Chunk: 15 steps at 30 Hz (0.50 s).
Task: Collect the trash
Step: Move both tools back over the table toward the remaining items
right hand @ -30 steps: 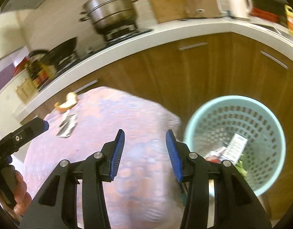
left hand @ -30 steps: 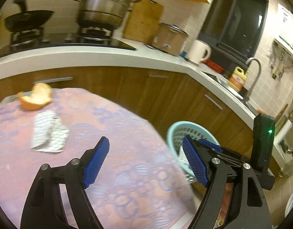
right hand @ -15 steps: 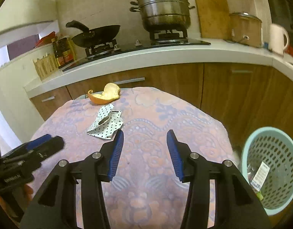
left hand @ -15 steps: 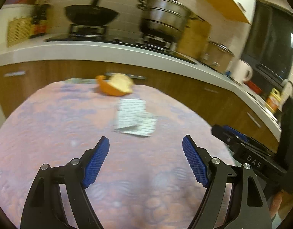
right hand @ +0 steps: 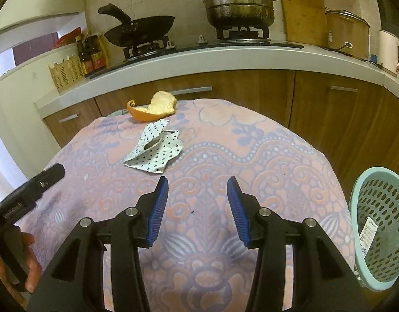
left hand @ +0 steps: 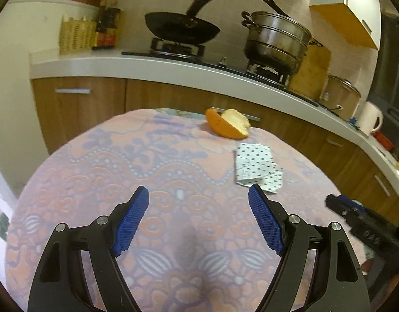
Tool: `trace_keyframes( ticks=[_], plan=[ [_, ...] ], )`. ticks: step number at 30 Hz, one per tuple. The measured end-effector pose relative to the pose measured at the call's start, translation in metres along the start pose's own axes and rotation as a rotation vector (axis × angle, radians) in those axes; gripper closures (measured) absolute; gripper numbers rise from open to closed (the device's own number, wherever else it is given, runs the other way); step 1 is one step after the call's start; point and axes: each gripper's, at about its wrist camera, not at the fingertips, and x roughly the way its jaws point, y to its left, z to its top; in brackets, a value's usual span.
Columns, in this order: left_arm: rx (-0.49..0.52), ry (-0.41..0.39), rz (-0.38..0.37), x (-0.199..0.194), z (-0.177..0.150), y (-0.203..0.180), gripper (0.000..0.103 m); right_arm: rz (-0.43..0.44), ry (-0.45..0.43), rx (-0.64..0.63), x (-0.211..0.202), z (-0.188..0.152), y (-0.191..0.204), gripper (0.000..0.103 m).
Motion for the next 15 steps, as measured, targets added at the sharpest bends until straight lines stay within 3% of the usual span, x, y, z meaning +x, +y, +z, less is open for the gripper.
trace_keyframes(
  ticks=[9, 12, 15],
  plan=[
    [-0.006, 0.015, 0.008, 0.002, 0.001, 0.003, 0.026, 0.013, 0.050, -0.079, -0.008, 0.012, 0.023, 0.059],
    [-0.021, 0.055, -0.017, 0.006, 0.007, 0.006, 0.026, 0.032, 0.032, -0.113, -0.013, 0.024, 0.036, 0.050],
    [-0.036, 0.095, -0.043, 0.013, 0.025, 0.012, 0.026, 0.006, 0.022, -0.149, -0.003, 0.033, 0.042, 0.050]
  ],
)
